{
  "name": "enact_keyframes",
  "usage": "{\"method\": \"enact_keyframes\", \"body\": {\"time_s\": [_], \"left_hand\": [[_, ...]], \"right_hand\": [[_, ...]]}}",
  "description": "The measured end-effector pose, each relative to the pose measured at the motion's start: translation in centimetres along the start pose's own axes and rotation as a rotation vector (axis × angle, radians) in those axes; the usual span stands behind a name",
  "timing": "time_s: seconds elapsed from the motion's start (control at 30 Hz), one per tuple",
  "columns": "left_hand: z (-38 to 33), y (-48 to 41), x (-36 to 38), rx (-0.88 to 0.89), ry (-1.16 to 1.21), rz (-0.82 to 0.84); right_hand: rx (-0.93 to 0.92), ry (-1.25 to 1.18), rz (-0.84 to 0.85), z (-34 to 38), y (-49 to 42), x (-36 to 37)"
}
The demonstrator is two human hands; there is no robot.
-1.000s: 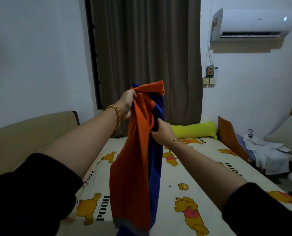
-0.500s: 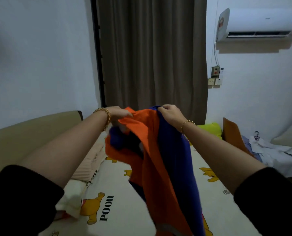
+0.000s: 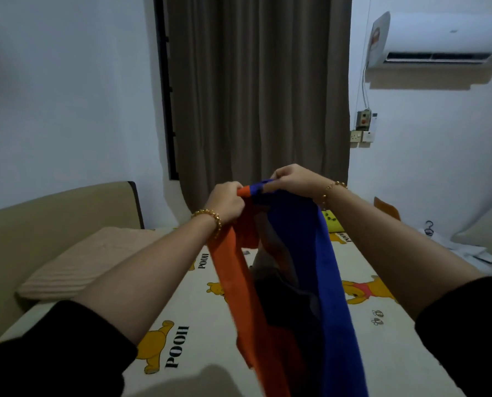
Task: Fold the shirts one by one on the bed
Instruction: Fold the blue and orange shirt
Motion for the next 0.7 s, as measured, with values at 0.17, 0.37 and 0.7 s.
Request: {"method": "enact_keyframes", "body": {"time_s": [0.17, 0.37, 0.7], "left_hand": [[-2.1, -1.6, -2.4, 0.14, -0.009, -0.067], [-3.7, -2.3, -4.3, 0.198, -0.022, -0.159], [2.3, -1.5, -6.7, 0.062, -0.152, -0.068]], "right_hand": [[0.009, 0.267, 0.056, -2.2, 0.7, 1.4], [0.095, 0.328, -0.172, -8.1, 1.1, 4.9], [0.173, 0.025, -0.581, -13.3, 2.6, 0.3]]}}
Point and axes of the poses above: each hand's wrist, its own y-axis away from the middle knuckle, its own x-axis out of the palm, z = x × y, the point moved 7 cm from there along -y, towards the middle knuckle, and after that the axes turned 3 degrees about z, right-handed, at the moved point
